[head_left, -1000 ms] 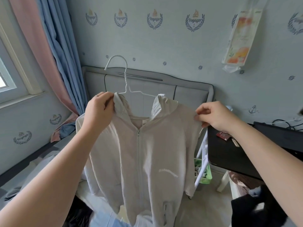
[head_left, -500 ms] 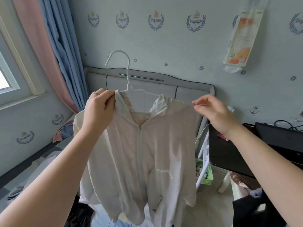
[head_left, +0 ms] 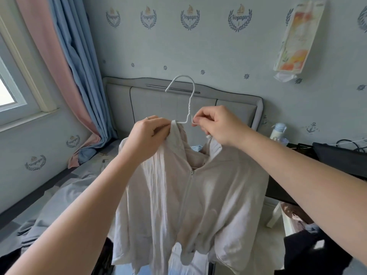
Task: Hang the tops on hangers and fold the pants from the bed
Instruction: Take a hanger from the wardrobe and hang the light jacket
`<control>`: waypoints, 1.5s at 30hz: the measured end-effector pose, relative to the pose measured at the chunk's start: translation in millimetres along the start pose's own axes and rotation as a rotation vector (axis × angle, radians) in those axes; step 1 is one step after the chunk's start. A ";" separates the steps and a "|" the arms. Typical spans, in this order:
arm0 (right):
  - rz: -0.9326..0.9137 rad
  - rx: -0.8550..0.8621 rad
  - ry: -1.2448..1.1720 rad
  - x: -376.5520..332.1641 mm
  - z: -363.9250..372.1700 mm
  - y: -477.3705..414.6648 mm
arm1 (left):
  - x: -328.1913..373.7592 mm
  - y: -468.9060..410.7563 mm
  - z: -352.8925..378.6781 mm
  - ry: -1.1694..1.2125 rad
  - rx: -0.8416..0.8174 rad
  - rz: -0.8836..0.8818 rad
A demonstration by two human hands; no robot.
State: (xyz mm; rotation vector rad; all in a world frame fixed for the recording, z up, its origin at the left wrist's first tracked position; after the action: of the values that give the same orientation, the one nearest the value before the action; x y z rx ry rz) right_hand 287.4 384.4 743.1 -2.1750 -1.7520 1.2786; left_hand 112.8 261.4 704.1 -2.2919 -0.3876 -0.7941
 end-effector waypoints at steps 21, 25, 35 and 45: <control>0.115 -0.294 0.044 44.6 -34.2 27.7 | -76.0 0.8 -40.8 0.143 -0.123 -0.343; 0.126 -0.127 -0.013 39.6 -32.1 26.5 | -89.2 3.4 -45.4 0.143 -0.134 -0.344; -0.063 -0.102 -0.188 5.2 -15.2 19.9 | -77.7 22.9 -27.7 0.122 -0.155 -0.333; -0.010 -0.150 -0.088 -0.8 -9.6 19.2 | -59.2 28.6 -22.0 0.359 -0.032 -0.317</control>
State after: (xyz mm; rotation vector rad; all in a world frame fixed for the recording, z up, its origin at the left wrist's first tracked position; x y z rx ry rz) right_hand 308.4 381.1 739.7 -2.2143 -1.9491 1.2998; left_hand 70.9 222.2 665.2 -2.0840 -0.5810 -1.3517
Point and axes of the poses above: each hand's wrist, its own y-axis away from the middle knuckle, its own z-axis out of the palm, x = y × z, the point moved 2 cm from there along -y, towards the middle knuckle, and after that the axes turned 15 degrees about -z, right-handed, at the moved point
